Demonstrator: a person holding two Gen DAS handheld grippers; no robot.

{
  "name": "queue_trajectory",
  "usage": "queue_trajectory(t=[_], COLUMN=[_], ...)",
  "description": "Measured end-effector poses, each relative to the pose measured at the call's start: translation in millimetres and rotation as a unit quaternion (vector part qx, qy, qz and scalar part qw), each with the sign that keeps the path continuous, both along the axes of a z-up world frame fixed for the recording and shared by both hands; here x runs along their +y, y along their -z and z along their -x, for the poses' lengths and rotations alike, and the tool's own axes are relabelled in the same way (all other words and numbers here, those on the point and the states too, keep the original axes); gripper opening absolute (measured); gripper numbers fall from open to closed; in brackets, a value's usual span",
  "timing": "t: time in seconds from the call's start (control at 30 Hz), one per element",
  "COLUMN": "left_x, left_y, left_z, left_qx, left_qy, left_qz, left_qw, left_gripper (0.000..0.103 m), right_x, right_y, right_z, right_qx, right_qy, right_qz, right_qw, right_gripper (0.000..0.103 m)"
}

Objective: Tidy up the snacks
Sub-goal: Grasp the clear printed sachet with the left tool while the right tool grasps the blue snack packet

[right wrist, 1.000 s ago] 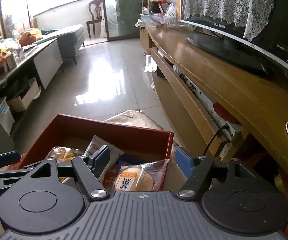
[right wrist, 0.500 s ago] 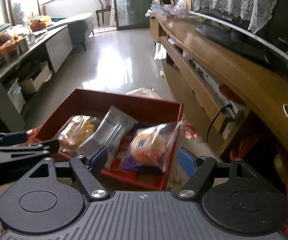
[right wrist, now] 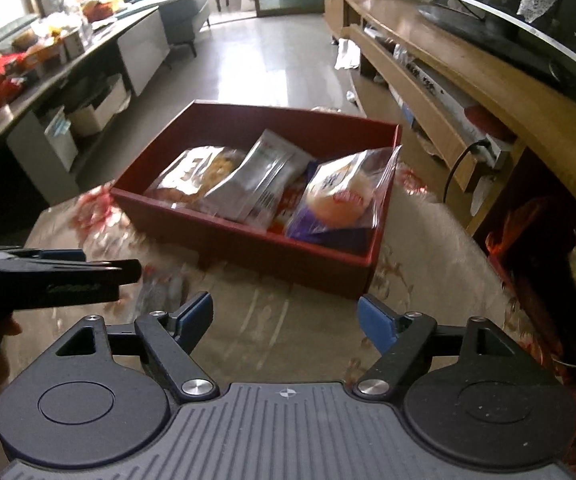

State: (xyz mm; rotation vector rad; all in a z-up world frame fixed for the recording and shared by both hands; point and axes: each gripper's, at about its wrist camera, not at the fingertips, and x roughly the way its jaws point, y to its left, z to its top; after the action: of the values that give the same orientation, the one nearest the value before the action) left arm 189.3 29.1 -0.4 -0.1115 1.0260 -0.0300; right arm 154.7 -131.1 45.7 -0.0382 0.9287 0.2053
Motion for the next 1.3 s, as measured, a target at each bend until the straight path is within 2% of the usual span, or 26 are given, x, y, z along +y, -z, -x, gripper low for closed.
queue_trajectory(t=[0.13,0.23,0.4,0.53,0.6,0.83,1.0,1.17,1.3], left_x=[-7,-15,-24,-34,-34,-27,-22,-21,-26], left_y=[18,28,43,46,45,44,42,39,39], left_z=[-8,-19,-33,-32,-29,-8,7,18,20], left_qx=[0.029,0.042,0.05,0.039,0.035,0.041,0.046,0.046,0.046], left_qy=[-0.009,-0.024,-0.053,-0.06,-0.064,-0.043,-0.034,-0.015,-0.001], left_qz=[0.018,0.018,0.007,-0.021,-0.03,-0.04,-0.029,-0.02,-0.024], left_qw=[0.9994,0.9987,0.9973,0.9972,0.9969,0.9975,0.9979,0.9986,0.9986], left_gripper=[0.07,0.07,0.07,0.069,0.06,0.059,0.059,0.059,0.059], right_x=[3,-1,-14,-21,-24,-28,-26,-30,-33], right_y=[2,4,9,11,12,17,28,49,65], right_z=[9,12,10,8,8,8,9,10,13], right_qx=[0.008,0.011,0.021,0.023,0.025,0.036,0.049,0.088,0.118], right_qy=[-0.007,-0.008,0.001,0.005,0.006,0.01,0.004,0.012,0.029], right_qz=[0.004,0.004,0.003,0.003,0.005,0.013,0.029,0.032,0.013], right_qw=[1.0,1.0,1.0,1.0,1.0,0.999,0.998,0.996,0.992], right_gripper=[0.084,0.085,0.085,0.085,0.085,0.085,0.085,0.085,0.085])
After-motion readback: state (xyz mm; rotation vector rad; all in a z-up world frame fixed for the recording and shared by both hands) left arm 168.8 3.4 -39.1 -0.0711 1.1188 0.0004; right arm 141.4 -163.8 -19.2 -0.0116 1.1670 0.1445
